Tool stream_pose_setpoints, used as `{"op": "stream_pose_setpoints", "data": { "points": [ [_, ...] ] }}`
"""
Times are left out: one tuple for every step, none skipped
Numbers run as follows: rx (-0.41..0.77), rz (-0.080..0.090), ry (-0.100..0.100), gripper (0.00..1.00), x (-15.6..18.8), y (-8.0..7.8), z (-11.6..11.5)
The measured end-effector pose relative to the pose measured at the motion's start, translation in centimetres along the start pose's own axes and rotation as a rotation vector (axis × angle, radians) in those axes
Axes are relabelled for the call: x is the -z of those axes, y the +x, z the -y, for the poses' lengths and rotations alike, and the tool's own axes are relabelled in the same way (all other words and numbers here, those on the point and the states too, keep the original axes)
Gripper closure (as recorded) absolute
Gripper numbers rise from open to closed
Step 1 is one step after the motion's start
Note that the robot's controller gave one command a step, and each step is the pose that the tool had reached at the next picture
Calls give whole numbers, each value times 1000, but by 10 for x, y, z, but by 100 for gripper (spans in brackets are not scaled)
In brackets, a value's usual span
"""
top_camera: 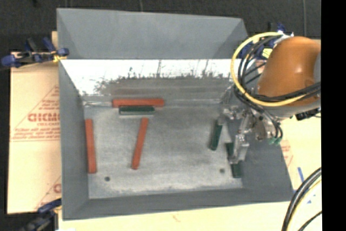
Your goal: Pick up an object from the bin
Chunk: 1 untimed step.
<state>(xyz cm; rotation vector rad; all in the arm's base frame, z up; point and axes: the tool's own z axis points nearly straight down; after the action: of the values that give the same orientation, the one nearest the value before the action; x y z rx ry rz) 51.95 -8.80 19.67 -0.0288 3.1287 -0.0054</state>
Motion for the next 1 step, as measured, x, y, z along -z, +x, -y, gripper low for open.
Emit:
{"op": "stream_pose_setpoints", "data": {
  "points": [
    [119, -10, -3, 0, -35, -45, -15]
  ]
}}
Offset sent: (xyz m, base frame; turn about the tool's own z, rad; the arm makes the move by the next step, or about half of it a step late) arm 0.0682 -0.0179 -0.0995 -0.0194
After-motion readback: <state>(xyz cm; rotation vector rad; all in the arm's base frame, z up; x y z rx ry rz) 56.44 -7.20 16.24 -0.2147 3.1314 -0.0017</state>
